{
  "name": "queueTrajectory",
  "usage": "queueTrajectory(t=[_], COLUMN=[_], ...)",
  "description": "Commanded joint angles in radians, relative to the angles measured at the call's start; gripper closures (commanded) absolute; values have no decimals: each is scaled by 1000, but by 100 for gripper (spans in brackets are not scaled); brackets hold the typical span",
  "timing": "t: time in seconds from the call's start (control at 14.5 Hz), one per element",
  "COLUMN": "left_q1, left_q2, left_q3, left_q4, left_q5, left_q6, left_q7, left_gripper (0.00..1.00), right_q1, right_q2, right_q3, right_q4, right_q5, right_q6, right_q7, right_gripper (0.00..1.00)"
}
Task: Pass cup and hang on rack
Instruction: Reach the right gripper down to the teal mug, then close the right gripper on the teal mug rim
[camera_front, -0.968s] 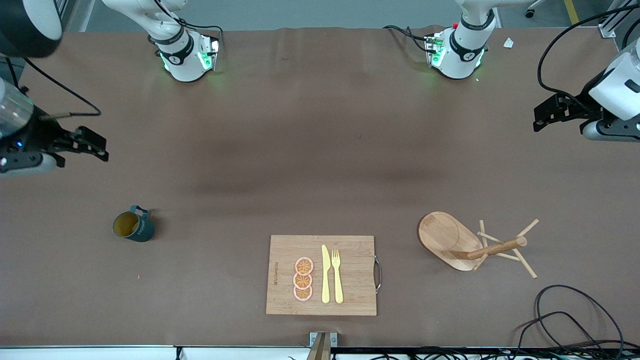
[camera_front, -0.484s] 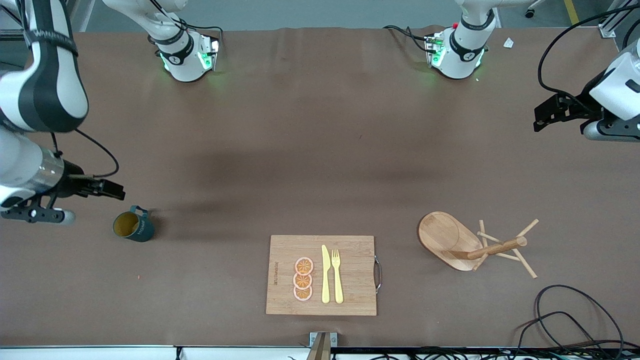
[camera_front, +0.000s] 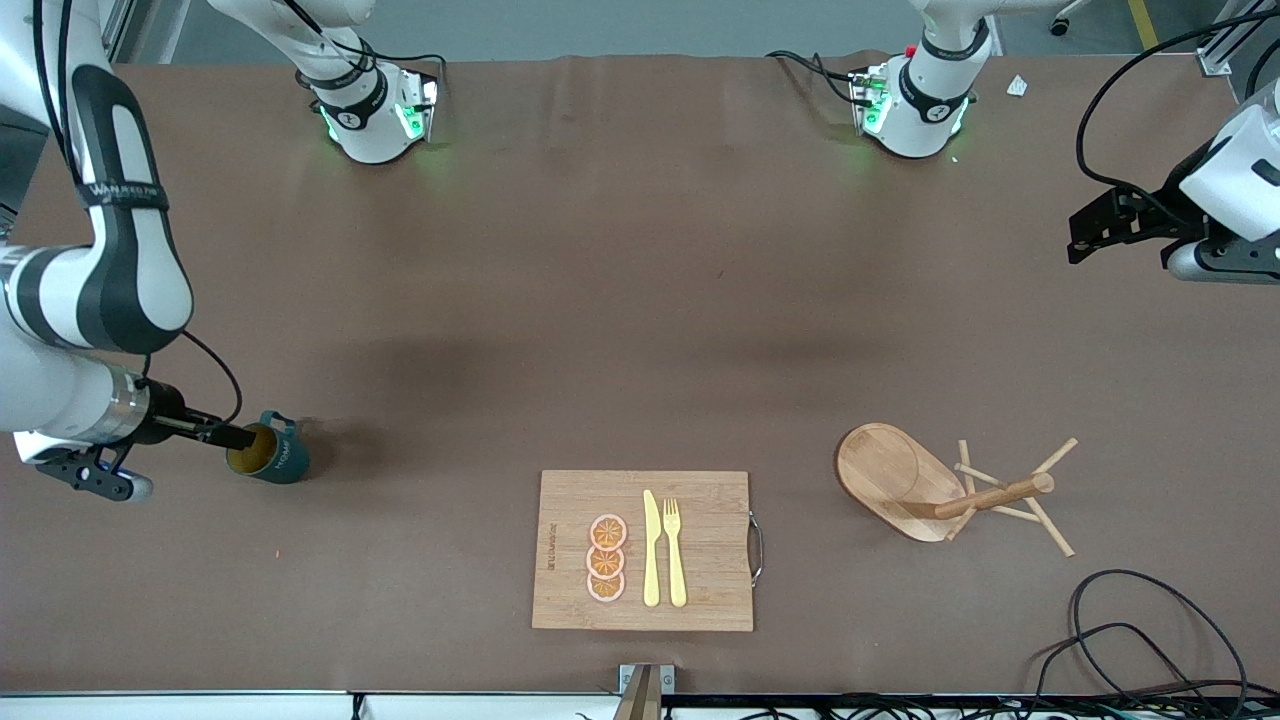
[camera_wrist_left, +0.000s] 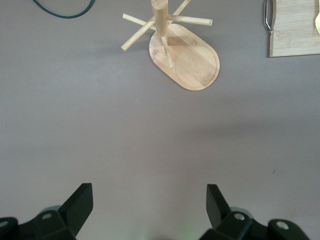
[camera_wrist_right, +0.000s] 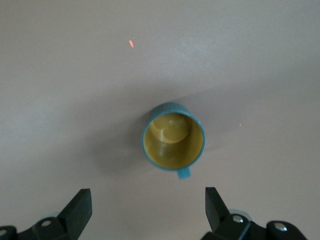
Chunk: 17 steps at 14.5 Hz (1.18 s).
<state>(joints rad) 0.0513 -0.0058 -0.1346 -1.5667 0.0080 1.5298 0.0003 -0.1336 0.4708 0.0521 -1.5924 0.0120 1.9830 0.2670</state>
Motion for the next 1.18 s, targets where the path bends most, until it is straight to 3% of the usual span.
queueTrajectory(t=[0.0, 0.55, 0.62, 0.76, 0.83, 1.11], left_q1=[2, 2, 4, 4, 4, 4], left_q2=[12, 12, 12, 12, 12, 12], left_q3=[0, 0, 0, 0, 0, 1], left_q4=[28, 28, 27, 28, 28, 27], left_q5=[-3, -3, -3, -3, -3, -3], left_q6=[-19, -20, -20, -20, -20, -20], left_q7=[12, 12, 12, 12, 12, 12], left_gripper=[0, 0, 0, 0, 0, 0], right_q1=[-15, 0, 0, 0, 5, 12], right_q2=[57, 169, 173, 184, 184, 184], right_q3=[12, 11, 11, 11, 9, 11], right_q4=[8, 8, 8, 8, 11, 14], right_q5=[45, 63, 63, 51, 45, -14], right_q6=[51, 135, 143, 149, 148, 146], right_q7=[21, 41, 41, 26, 26, 14], right_gripper=[0, 2, 10, 55, 72, 97])
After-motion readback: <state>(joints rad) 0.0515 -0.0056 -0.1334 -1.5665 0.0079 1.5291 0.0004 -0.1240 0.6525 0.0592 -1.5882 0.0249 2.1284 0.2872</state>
